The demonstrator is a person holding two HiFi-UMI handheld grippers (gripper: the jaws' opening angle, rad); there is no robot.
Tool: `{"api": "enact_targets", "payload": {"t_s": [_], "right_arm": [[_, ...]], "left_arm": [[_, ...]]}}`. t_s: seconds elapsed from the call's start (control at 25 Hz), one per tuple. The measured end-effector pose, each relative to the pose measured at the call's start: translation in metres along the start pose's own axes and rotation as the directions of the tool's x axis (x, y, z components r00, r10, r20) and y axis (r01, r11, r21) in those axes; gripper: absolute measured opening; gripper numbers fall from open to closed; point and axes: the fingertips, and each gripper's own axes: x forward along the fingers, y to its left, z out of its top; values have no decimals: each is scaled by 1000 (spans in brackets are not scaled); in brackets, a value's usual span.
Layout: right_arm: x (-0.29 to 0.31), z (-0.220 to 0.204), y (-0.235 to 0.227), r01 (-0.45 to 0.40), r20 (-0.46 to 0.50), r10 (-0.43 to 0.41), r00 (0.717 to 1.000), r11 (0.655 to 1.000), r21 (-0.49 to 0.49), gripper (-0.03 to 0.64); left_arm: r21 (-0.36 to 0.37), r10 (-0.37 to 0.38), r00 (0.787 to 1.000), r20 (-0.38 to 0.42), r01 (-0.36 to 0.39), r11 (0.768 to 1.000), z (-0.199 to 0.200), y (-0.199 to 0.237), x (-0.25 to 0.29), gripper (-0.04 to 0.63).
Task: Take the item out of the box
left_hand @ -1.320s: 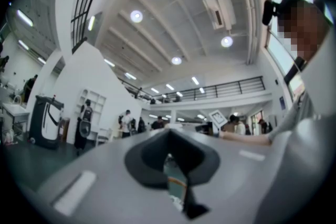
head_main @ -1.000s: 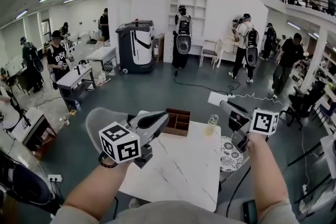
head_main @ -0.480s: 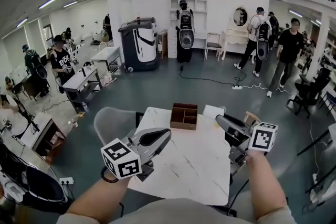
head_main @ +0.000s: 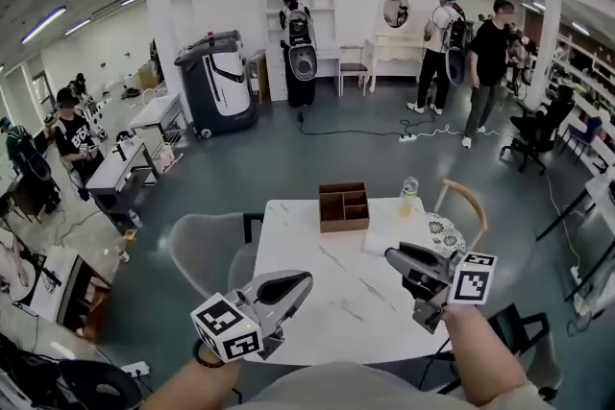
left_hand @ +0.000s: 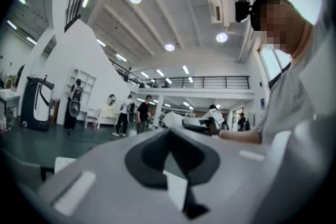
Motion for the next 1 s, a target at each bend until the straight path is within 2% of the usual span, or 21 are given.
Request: {"api": "enact_targets", "payload": {"t_s": [0.2, 0.4, 0.72, 1.0], "right_arm": [[22, -38, 7, 41, -1, -41, 999, 998, 41, 109], [28, -62, 13, 58, -50, -56, 997, 997, 41, 109], [12, -63, 4, 49, -78, -42, 996, 995, 87, 110], [6, -54, 3, 22, -84, -16, 996, 997, 75, 110]], "left_arm": [[-31, -26, 1000, -5, 25, 999, -19, 19, -38, 3], [-74, -1, 1000, 5, 2, 997, -40, 25, -58, 3], [-106, 45, 999, 19, -42, 993, -47, 12, -55, 3], [-109, 85, 996, 38, -80, 991, -42, 8, -52, 3]]}}
